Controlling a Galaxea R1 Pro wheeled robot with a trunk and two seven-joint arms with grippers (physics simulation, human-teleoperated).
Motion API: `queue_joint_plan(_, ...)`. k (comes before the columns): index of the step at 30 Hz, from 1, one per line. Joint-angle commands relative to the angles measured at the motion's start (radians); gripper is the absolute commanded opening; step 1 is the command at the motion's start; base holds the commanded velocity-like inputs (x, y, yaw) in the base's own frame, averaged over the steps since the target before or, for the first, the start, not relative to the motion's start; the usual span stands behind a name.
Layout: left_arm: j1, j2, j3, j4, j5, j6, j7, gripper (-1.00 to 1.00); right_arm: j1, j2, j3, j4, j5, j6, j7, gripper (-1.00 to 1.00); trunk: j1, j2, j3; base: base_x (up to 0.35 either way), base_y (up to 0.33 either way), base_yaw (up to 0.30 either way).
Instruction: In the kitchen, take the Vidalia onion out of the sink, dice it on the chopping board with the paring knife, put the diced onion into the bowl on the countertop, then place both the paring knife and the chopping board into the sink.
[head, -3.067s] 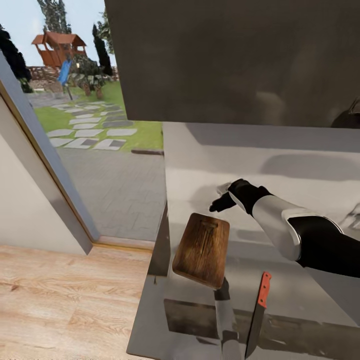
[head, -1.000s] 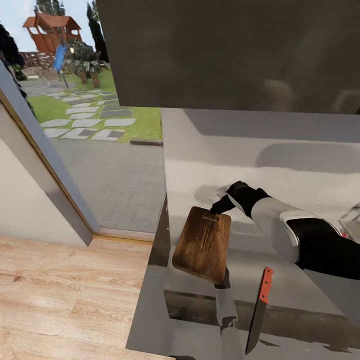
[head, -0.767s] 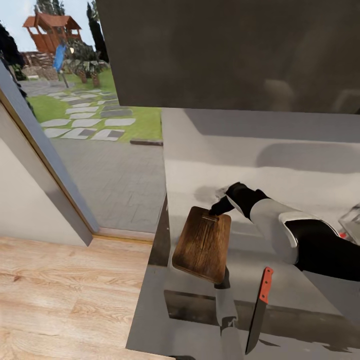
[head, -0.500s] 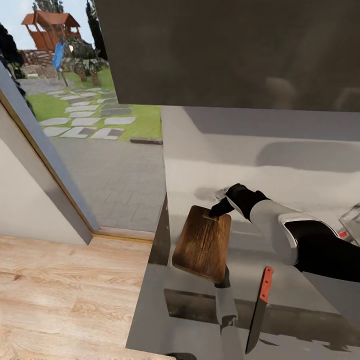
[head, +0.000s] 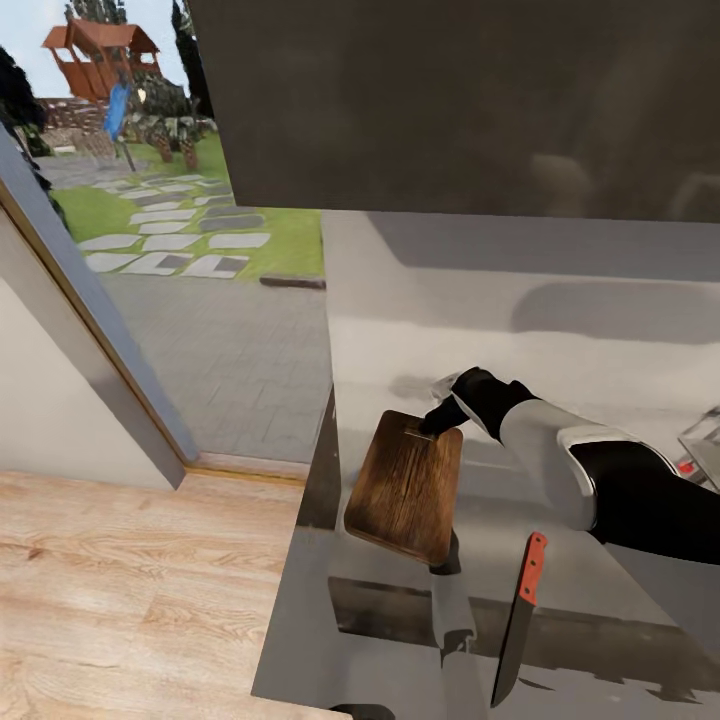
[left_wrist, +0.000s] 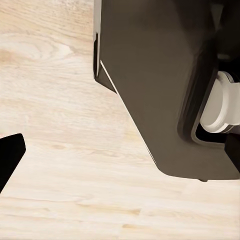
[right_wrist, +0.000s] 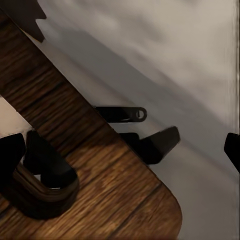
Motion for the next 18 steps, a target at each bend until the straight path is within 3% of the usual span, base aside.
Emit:
queue_joint_plan(1, 0.001, 0.0, 0.006, -0.002, 0.005, 0.001, -0.007, 1.0, 0.0, 0.0, 0.005, -0.002, 0.01, 0.004, 0.008, 1.0, 0.001, -0.002, -0.002, 0.0, 0.0, 0.0)
queue_joint_plan(18, 0.001, 0.0, 0.006, -0.002, 0.005, 0.001, -0.007, 1.0, 0.0, -0.002, 0.005, -0.002, 0.025, 0.003, 0.008, 1.0, 0.001, -0.002, -0.002, 0.0, 0.0, 0.0)
